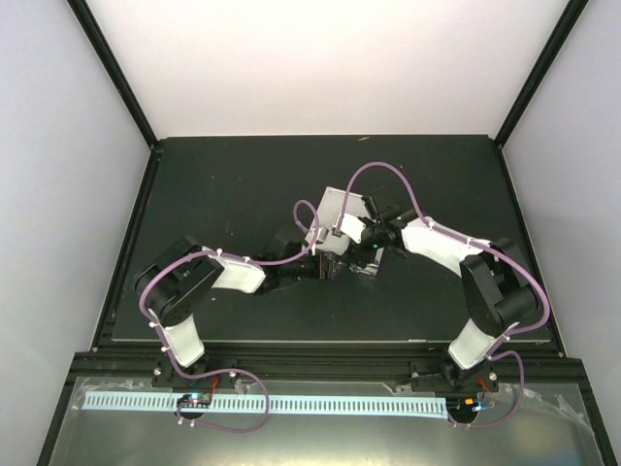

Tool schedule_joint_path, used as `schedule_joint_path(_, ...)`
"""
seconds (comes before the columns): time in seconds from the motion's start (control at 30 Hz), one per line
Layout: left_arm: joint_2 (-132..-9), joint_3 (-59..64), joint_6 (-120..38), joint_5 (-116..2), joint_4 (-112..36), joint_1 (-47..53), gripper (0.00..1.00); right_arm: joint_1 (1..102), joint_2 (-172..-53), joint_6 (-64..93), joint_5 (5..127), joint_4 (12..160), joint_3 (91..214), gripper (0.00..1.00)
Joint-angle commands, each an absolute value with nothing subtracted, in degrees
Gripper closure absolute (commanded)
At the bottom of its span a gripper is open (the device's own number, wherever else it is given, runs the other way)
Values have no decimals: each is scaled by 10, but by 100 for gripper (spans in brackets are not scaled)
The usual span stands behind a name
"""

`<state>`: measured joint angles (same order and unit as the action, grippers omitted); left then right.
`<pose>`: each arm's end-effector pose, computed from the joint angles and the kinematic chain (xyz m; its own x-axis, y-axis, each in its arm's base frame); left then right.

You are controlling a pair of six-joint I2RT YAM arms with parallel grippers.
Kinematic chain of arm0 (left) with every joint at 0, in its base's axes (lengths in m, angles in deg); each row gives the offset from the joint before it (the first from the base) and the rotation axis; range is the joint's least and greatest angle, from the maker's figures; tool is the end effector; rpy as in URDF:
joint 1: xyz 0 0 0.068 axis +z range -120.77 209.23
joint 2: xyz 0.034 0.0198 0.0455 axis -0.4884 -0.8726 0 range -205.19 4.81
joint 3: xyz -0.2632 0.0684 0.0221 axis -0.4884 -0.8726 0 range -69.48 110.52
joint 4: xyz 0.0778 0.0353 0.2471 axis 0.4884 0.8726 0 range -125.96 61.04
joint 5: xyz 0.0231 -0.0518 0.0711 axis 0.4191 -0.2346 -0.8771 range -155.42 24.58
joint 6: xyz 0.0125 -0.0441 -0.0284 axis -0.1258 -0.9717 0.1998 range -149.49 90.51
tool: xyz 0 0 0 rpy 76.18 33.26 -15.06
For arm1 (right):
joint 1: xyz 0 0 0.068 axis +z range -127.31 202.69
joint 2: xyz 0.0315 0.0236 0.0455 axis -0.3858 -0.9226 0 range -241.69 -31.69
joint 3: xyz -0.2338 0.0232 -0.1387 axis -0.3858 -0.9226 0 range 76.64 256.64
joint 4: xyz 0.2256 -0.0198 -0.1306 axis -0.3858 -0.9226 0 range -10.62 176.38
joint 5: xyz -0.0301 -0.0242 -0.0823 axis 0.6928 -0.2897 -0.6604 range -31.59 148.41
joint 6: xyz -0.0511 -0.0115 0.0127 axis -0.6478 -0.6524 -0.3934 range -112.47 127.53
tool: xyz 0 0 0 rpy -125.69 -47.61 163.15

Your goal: Pack up texas hold em set

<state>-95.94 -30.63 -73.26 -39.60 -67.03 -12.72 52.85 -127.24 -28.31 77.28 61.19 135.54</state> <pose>0.2339 -0.2313 0.1306 -0.8840 -0.0426 -0.4656 0.3718 0.5398 -0.7552 0.2784 0.1751 0.1833 -0.2623 -0.7933 -0.5495 -0.9387 0.3417 -0.0452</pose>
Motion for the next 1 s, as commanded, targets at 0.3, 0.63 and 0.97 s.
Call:
schedule_joint_path(0.3,-988,-277,-820,-395,-800,-145,30,532,-1317,-275,734,525,1329,24)
schedule_joint_path(0.63,-1033,-289,-936,-443,-919,-162,26,531,-1318,-262,735,522,1336,26)
schedule_joint_path(0.97,-1042,-288,-953,-474,-949,-160,25,474,-1303,-253,764,482,1384,26)
